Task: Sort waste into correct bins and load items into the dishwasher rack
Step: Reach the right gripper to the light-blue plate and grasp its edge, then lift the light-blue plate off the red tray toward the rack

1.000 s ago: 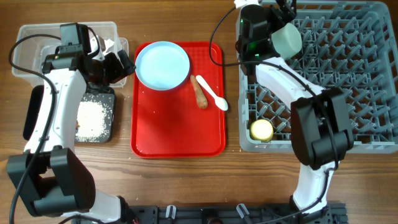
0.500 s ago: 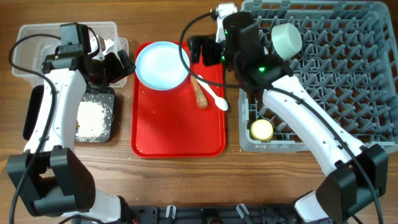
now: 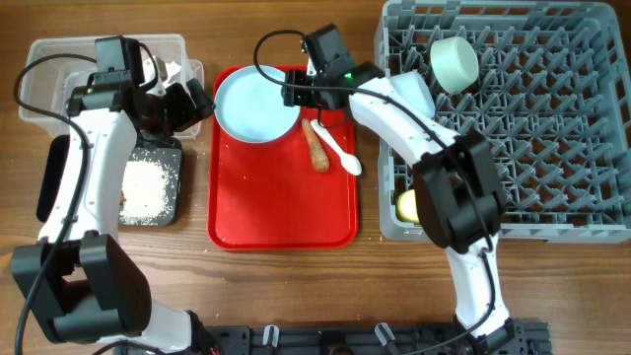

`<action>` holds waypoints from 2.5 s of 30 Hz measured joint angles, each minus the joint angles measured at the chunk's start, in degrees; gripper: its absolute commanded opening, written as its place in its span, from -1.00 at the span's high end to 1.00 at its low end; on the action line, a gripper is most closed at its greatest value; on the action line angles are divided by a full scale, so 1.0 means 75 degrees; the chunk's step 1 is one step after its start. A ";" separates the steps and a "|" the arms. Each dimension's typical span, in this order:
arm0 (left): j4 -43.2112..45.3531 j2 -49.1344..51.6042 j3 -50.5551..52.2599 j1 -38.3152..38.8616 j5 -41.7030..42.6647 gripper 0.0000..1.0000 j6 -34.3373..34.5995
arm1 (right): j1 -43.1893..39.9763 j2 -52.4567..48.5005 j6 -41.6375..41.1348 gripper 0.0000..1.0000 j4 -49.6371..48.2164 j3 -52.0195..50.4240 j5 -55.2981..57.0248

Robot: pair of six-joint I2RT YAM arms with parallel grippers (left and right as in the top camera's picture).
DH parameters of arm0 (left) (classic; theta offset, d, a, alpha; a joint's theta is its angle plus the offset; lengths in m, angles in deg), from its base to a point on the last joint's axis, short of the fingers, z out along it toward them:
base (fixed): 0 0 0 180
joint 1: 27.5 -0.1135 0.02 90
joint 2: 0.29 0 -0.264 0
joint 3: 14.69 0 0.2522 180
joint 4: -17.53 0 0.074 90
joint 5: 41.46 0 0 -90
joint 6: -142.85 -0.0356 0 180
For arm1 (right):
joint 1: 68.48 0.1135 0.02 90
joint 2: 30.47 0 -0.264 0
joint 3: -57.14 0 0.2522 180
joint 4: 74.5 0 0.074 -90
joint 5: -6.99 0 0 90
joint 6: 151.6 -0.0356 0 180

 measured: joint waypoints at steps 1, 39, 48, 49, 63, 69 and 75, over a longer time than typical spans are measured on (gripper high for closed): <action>0.0003 0.0000 0.0000 0.0000 0.0000 -1.00 0.0000 | 0.0017 -0.0050 -0.0099 0.12 -0.0154 0.0000 0.0000; 0.0003 0.0000 0.0000 0.0000 0.0003 -1.00 0.0000 | 0.0154 0.0146 0.0790 -0.08 -0.0230 0.0009 0.2072; 0.0003 0.0000 0.0000 0.0000 0.0000 -1.00 0.0000 | 0.0041 0.0210 0.0737 0.09 0.0128 0.0012 0.2570; 0.0003 0.0000 0.0000 0.0000 0.0000 -1.00 0.0000 | 0.0035 0.0172 0.0519 0.10 0.0210 0.0012 0.2489; 0.0003 0.0000 0.0000 0.0000 0.0000 -1.00 0.0000 | -0.0003 -0.0490 -0.1652 0.35 0.0970 0.0041 0.1084; 0.0003 0.0000 0.0000 0.0000 0.0003 -1.00 0.0000 | -0.0006 -0.0536 -0.1950 0.91 0.1110 0.0041 0.0685; 0.0003 0.0000 0.0000 0.0000 0.0000 -1.00 0.0000 | -0.0009 -0.0560 -0.1950 0.91 0.1052 0.0041 0.0449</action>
